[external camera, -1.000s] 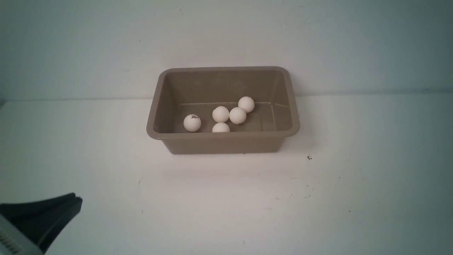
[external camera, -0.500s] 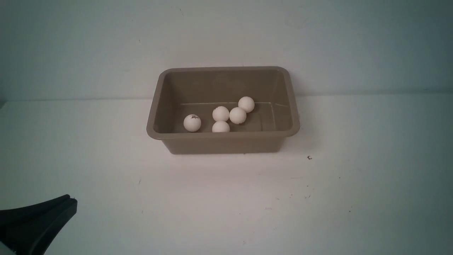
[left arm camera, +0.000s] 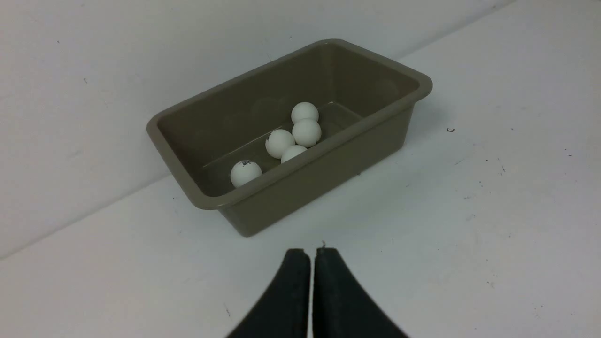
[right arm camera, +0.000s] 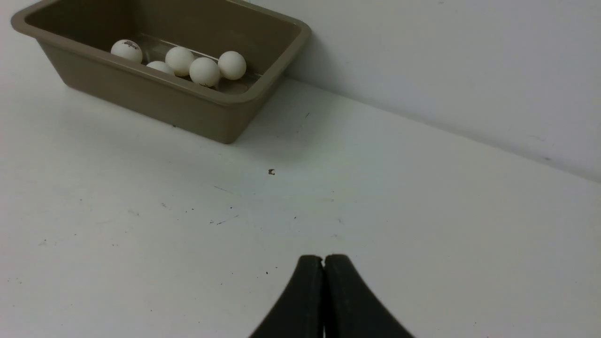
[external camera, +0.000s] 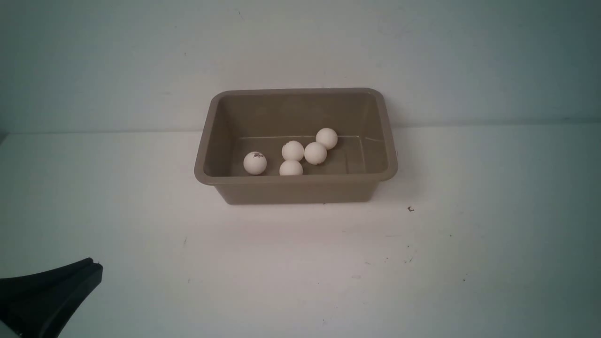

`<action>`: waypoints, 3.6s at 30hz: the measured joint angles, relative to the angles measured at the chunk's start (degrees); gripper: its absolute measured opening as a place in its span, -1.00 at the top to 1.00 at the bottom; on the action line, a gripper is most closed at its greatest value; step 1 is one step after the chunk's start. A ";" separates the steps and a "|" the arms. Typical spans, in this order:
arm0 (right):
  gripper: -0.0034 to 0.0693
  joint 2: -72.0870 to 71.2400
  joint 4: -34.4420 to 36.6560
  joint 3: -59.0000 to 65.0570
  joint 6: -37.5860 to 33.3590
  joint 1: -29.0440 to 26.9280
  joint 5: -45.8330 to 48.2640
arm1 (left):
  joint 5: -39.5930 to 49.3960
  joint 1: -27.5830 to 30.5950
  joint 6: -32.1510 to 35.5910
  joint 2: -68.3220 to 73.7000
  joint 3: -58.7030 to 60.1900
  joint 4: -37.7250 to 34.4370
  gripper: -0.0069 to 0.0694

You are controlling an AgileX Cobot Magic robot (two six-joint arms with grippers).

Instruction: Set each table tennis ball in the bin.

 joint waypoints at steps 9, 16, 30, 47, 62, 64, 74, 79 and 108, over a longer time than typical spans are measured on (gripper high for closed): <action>0.95 0.00 0.00 0.00 0.00 0.00 0.05 | -0.04 0.61 1.98 -0.19 0.00 0.00 0.83; 0.95 0.00 0.00 0.00 0.00 0.00 0.11 | -0.63 12.62 1.01 -5.78 1.55 -0.80 0.83; 0.95 0.00 0.00 0.00 0.00 0.00 0.16 | -6.66 19.98 -0.53 -12.73 21.89 -4.84 0.83; 0.95 0.00 0.02 0.00 0.00 0.00 0.23 | -12.92 19.98 6.72 -12.73 23.44 -7.66 0.83; 0.95 0.00 0.02 0.00 0.00 0.00 1.08 | -14.73 19.98 -24.52 -12.73 23.44 15.88 0.83; 0.95 0.00 0.02 0.00 0.00 0.00 1.08 | -11.27 19.98 -31.41 -12.73 23.44 22.12 0.83; 0.95 0.00 0.07 0.00 0.00 0.00 1.08 | -6.19 19.98 -35.86 -12.73 23.44 26.66 0.83; 0.95 0.00 0.07 0.00 0.00 0.00 1.08 | -6.19 19.98 -35.86 -12.73 23.44 26.78 0.83; 0.95 -8.99 12.75 16.19 -0.34 -23.68 -20.95 | -6.15 19.98 -35.99 -12.73 23.44 26.84 0.83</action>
